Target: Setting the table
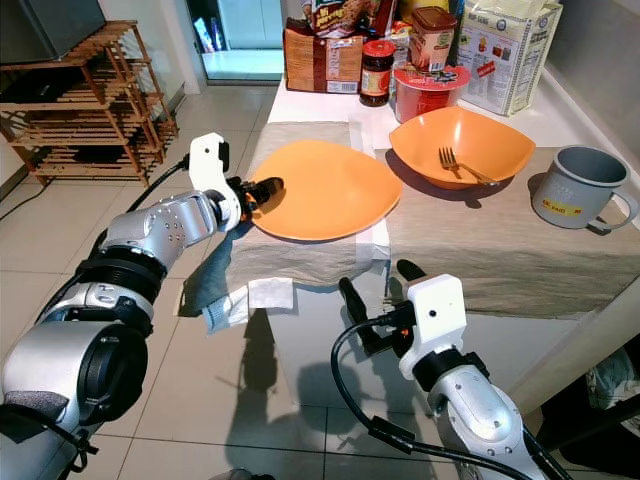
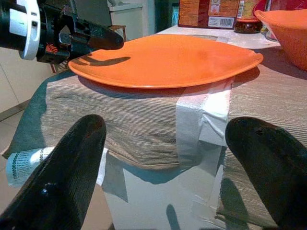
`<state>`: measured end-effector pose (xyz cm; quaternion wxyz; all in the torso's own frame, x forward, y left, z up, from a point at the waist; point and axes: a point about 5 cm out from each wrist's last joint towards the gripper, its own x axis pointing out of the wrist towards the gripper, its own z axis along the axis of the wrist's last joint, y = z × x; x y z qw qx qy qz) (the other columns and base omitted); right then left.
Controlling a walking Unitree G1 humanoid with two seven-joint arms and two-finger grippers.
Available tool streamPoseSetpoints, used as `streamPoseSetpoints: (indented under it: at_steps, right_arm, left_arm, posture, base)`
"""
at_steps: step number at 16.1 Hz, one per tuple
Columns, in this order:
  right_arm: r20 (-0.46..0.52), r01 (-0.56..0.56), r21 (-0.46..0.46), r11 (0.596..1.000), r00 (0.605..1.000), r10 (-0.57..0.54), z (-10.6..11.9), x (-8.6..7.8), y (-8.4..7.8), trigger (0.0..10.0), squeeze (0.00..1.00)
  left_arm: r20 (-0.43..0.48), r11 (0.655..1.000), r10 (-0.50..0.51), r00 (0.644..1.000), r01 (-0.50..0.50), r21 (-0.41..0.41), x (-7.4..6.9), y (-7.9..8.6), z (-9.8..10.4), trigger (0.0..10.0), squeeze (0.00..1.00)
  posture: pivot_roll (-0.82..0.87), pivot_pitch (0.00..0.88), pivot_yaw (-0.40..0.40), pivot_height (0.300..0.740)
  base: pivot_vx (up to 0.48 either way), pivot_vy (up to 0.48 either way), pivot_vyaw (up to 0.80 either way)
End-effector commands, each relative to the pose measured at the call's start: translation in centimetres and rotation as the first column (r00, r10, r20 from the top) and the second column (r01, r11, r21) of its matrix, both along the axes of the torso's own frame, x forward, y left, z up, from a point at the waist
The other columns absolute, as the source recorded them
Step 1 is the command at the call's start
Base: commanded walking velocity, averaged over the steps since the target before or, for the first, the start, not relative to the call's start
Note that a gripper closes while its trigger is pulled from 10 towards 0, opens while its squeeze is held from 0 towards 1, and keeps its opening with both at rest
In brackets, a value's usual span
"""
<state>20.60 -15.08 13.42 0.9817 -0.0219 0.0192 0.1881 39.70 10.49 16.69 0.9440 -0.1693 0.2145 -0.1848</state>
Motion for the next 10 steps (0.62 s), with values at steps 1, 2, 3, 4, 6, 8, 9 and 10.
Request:
streamPoseSetpoints:
  at_steps: [1, 2, 3, 4, 6, 8, 9, 10]
  right_arm:
    - [0.002, -0.005, 0.002, 1.000, 1.000, 0.005, 0.0, 0.1, 0.2, 10.0, 0.00]
    - [0.002, -0.005, 0.002, 1.000, 1.000, 0.005, 0.0, 0.1, 0.2, 10.0, 0.00]
    - [0.001, -0.005, 0.003, 1.000, 1.000, 0.005, 0.0, 0.1, 0.2, 10.0, 0.00]
    - [0.001, -0.005, 0.002, 1.000, 1.000, 0.005, 0.0, 0.1, 0.2, 10.0, 0.00]
    - [0.001, -0.006, 0.002, 1.000, 1.000, 0.006, 0.0, 0.2, 0.2, 10.0, 0.00]
    - [0.002, -0.006, 0.003, 1.000, 1.000, 0.006, 0.0, 0.2, 0.2, 10.0, 0.00]
    - [0.002, -0.005, 0.003, 1.000, 1.000, 0.005, 0.1, 0.2, 0.2, 10.0, 0.00]
    - [0.002, -0.004, 0.003, 1.000, 1.000, 0.004, 0.1, 0.2, 0.2, 10.0, 0.00]
  left_arm:
    - [0.041, 0.997, -0.034, 0.999, 0.031, 0.076, 0.1, -0.4, 0.5, 10.0, 0.00]
    - [0.069, 0.991, -0.062, 0.996, 0.053, 0.124, 0.0, -0.6, 0.5, 10.0, 0.00]
    - [0.088, 0.982, -0.094, 0.992, 0.077, 0.175, -0.1, -0.9, 0.4, 8.5, 0.00]
    - [0.090, 0.978, -0.107, 0.990, 0.088, 0.189, -0.1, -1.0, 0.3, 6.9, 0.00]
    - [0.057, 0.972, -0.141, 0.988, 0.128, 0.199, -0.5, -1.5, -0.5, 0.0, 0.00]
    - [0.008, 0.980, -0.132, 0.991, 0.129, 0.150, -0.6, -1.6, -0.9, 0.0, 0.00]
    - [-0.001, 0.984, -0.126, 0.992, 0.125, 0.124, -0.6, -1.5, -0.9, 0.0, 0.00]
    - [0.002, 0.987, -0.127, 0.992, 0.126, 0.101, -0.5, -1.6, -0.7, 0.0, 0.00]
  posture:
    - [-0.24, 0.006, 0.104, 0.735]
    - [-0.24, 0.006, 0.104, 0.735]
    - [-0.24, 0.007, 0.102, 0.735]
    - [-0.24, 0.007, 0.102, 0.735]
    - [-0.24, 0.005, 0.101, 0.735]
    - [-0.24, 0.005, 0.102, 0.735]
    - [-0.24, 0.005, 0.102, 0.735]
    - [-0.24, 0.005, 0.102, 0.735]
  base:
    - [0.000, 0.000, 0.00]
    - [0.000, 0.000, 0.00]
    - [0.000, 0.000, 0.00]
    - [0.000, 0.000, 0.00]
    - [0.000, 0.000, 0.00]
    - [0.000, 0.000, 0.00]
    - [0.000, 0.000, 0.00]
    - [0.000, 0.000, 0.00]
